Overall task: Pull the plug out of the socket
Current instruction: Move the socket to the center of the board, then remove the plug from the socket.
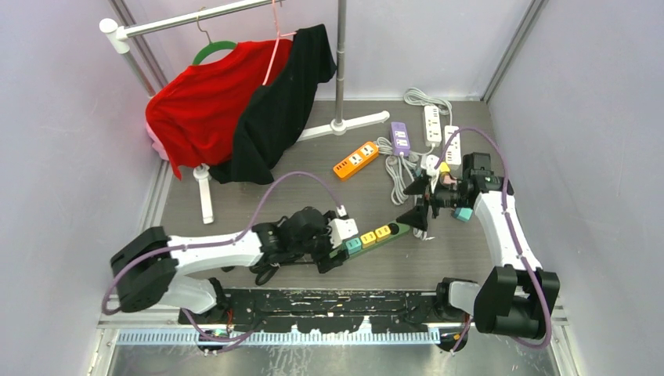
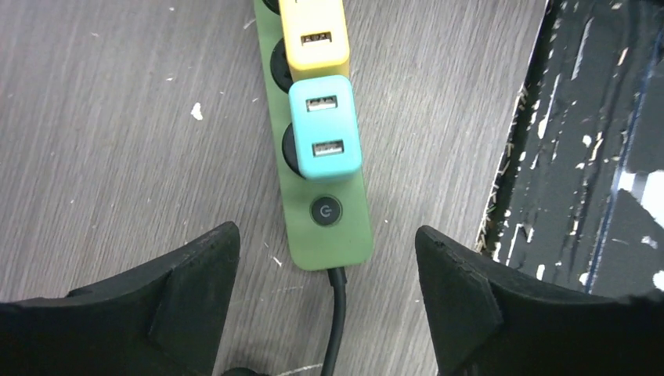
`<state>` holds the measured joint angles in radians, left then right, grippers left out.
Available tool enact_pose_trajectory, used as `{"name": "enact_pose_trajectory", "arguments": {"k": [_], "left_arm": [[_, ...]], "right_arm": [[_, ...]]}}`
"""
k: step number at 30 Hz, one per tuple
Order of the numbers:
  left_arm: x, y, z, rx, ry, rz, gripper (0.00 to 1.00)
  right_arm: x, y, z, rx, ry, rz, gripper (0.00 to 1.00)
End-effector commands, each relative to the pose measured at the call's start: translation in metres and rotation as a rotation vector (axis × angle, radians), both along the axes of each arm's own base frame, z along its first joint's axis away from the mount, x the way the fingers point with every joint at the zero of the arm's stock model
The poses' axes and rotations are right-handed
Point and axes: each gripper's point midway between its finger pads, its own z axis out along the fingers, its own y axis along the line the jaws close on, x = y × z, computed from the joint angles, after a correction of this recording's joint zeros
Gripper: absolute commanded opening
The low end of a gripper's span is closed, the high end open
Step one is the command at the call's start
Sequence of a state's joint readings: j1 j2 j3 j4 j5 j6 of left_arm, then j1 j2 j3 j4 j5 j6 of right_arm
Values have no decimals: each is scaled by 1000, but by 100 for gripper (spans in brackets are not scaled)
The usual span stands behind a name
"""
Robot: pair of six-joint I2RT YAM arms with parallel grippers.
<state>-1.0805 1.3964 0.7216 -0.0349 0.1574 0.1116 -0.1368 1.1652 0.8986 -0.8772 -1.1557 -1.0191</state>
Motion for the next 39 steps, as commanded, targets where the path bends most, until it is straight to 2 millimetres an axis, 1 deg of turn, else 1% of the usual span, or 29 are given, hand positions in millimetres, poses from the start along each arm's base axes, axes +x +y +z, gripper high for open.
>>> {"name": "enact_pose_trajectory", "arguments": {"k": [1, 2, 3, 4, 7, 9, 11, 14, 18, 21, 23, 24, 28, 31, 34, 39], "left_arm": [[8, -9, 47, -281, -100, 71, 86], [7, -6, 50, -318, -109, 83, 89], [8, -4, 54, -366, -120, 106, 96], [9, -1, 57, -411, -130, 130, 100], [11, 5, 62, -507, -148, 179, 100], [5, 0, 61, -517, -142, 128, 100], [1, -7, 57, -505, -125, 89, 100], [4, -21, 43, -461, -98, 68, 99], [4, -33, 43, -480, -145, 13, 99], [4, -38, 44, -500, -207, -23, 96], [8, -43, 44, -497, -225, -26, 94], [10, -46, 39, -482, -223, -21, 93], [19, -58, 36, -482, -227, -7, 90], [25, -66, 37, -500, -241, 0, 83], [30, -71, 38, -502, -245, 10, 77], [29, -76, 41, -499, -235, 0, 72]], "right_arm": [[-30, 9, -19, -58, -139, 241, 100], [-34, 10, -27, -88, -138, 278, 100], [-36, 11, -34, -116, -143, 315, 100], [-39, 13, -42, -143, -141, 347, 100], [-41, 17, -64, -230, -148, 425, 97], [-41, 20, -72, -253, -148, 446, 94], [-39, 24, -76, -267, -155, 464, 89], [-37, 27, -81, -291, -158, 470, 84], [-37, 31, -89, -309, -154, 497, 80], [-35, 36, -92, -330, -159, 505, 77], [-34, 38, -95, -352, -154, 512, 74], [-34, 39, -97, -359, -147, 517, 73], [-36, 43, -100, -378, -149, 542, 67], [-41, 47, -101, -382, -161, 569, 62], [-45, 48, -105, -392, -168, 592, 53], [-52, 52, -95, -360, -187, 613, 29]]}}
